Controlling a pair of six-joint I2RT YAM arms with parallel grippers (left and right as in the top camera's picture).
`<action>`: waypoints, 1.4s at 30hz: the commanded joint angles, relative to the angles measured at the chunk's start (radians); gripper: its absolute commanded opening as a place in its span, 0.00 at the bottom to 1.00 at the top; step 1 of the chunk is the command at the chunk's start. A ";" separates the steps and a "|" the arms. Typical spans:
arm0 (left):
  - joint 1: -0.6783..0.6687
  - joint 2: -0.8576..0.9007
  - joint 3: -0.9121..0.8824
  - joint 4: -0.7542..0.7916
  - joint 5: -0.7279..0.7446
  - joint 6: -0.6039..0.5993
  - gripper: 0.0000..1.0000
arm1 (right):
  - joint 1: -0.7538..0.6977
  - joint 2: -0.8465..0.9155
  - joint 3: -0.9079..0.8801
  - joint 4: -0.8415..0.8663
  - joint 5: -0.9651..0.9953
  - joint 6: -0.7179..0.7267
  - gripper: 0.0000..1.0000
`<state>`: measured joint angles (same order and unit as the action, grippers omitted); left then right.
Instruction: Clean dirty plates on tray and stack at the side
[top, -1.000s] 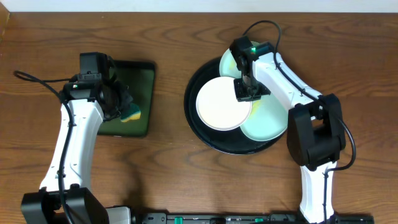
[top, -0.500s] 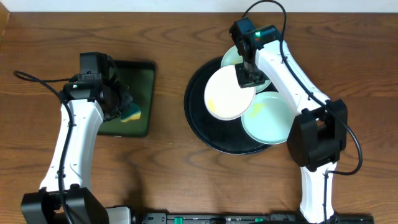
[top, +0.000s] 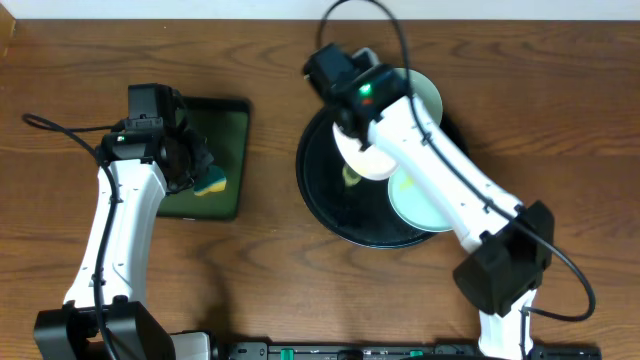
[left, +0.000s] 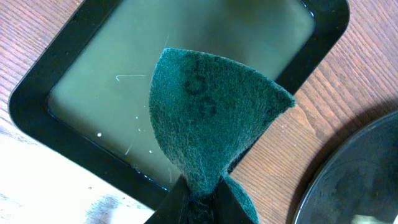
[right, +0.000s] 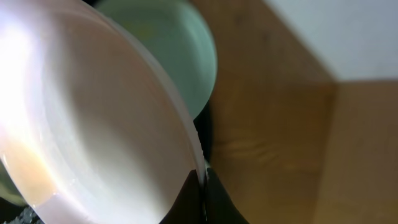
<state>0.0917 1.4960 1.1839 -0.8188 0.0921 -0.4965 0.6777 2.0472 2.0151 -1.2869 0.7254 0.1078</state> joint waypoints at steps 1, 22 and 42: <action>0.003 -0.013 -0.004 0.000 0.002 0.010 0.08 | 0.061 -0.020 0.020 0.022 0.190 -0.124 0.01; 0.003 -0.013 -0.004 0.000 0.002 0.010 0.08 | 0.188 -0.020 0.020 0.107 0.453 -0.308 0.01; 0.003 -0.013 -0.004 0.000 0.002 0.010 0.08 | 0.046 -0.020 0.020 0.129 -0.128 -0.198 0.01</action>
<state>0.0917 1.4960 1.1839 -0.8185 0.0921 -0.4965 0.8127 2.0441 2.0155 -1.1618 0.8032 -0.1658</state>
